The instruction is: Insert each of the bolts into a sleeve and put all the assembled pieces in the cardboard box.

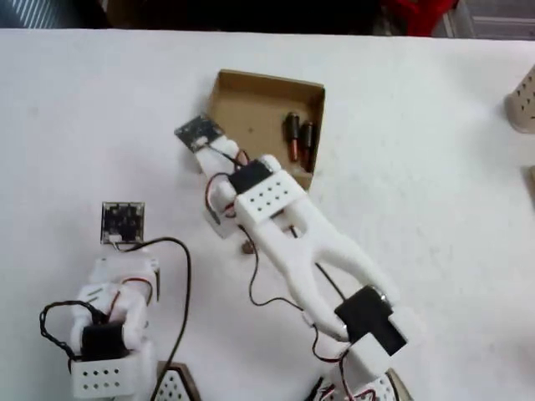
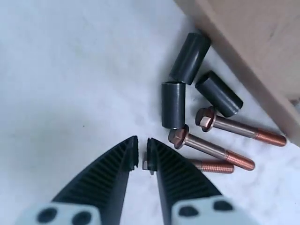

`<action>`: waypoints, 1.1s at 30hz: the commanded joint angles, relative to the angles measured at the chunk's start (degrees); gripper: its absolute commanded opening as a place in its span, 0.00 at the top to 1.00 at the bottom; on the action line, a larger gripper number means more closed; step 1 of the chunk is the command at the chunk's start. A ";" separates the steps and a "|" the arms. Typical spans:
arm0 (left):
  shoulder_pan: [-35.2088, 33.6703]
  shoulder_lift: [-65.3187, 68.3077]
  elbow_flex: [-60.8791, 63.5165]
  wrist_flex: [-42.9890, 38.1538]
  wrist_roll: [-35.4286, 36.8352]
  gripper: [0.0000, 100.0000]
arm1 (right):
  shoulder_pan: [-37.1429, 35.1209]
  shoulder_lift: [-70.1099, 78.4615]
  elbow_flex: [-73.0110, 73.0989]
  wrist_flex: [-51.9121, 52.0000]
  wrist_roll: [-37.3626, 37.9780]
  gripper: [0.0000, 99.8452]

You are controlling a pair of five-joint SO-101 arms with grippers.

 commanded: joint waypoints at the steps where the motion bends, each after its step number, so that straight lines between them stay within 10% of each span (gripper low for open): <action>1: -0.84 -0.40 0.00 -0.35 -0.53 0.98 | 0.13 -2.77 2.99 -4.26 0.00 0.98; 33: -0.84 -0.40 0.00 -0.35 -0.53 0.98 | 4.00 23.52 -12.75 -9.10 9.23 0.90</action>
